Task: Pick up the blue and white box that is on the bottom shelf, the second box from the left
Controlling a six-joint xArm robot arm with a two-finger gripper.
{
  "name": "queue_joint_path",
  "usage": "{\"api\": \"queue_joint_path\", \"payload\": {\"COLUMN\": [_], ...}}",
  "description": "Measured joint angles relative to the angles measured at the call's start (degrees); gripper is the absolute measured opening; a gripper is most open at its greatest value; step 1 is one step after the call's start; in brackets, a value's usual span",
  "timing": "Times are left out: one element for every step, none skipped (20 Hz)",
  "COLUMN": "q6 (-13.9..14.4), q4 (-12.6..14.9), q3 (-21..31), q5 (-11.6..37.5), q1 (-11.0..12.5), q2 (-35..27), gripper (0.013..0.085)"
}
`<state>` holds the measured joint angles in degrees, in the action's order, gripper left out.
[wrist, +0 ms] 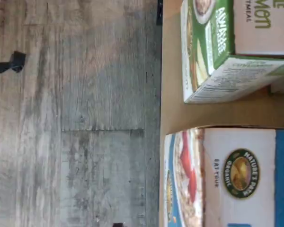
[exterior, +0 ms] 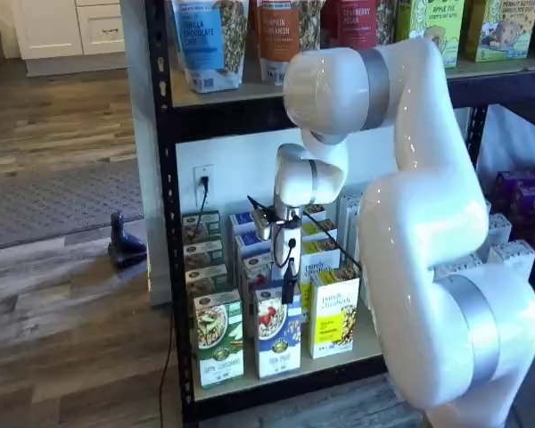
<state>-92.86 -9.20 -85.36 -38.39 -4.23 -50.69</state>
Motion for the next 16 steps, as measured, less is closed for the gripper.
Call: {"api": "queue_joint_path", "payload": {"q6": [0.0,0.0,0.0,0.1,0.3,0.7,1.1,1.3,1.5,1.6,1.6,1.4,1.0,0.6,0.5,0.5], "q4": [-0.1,-0.1,-0.1,-0.1,0.2,0.6,1.0,1.2,1.4,1.5,1.4,1.1,0.7,0.2,0.1,0.1], "q3": [-0.7,-1.4,-2.1,-2.6,-3.3,-3.9,-4.4,-4.8,-5.2,-5.6,-6.0,-6.4,-6.7,-6.9,-7.2,-7.6], "q5": [-0.2,-0.3,-0.5,-0.6,-0.7,-0.9,-1.0,-1.1,-1.2,-1.3,-1.4,-1.3,-1.3,-1.1,-1.1,-1.1], "q1": [0.0,0.0,0.0,-0.1,-0.1,-0.1,-0.2,-0.2,-0.3,-0.3,-0.3,-0.4,-0.4,-0.3,-0.3,-0.3], "q2": [-0.5,-1.0,-1.6,-2.0,-2.5,-3.0,-3.4,-3.8,-4.1,-4.5,-4.9,-5.2,-5.4,-5.6,-5.9,-6.1], "gripper": [0.085,0.085,0.085,0.085,0.085,0.085,0.085,0.085,0.085,0.085,0.085,0.085,0.085,0.085,0.085,0.085]}}
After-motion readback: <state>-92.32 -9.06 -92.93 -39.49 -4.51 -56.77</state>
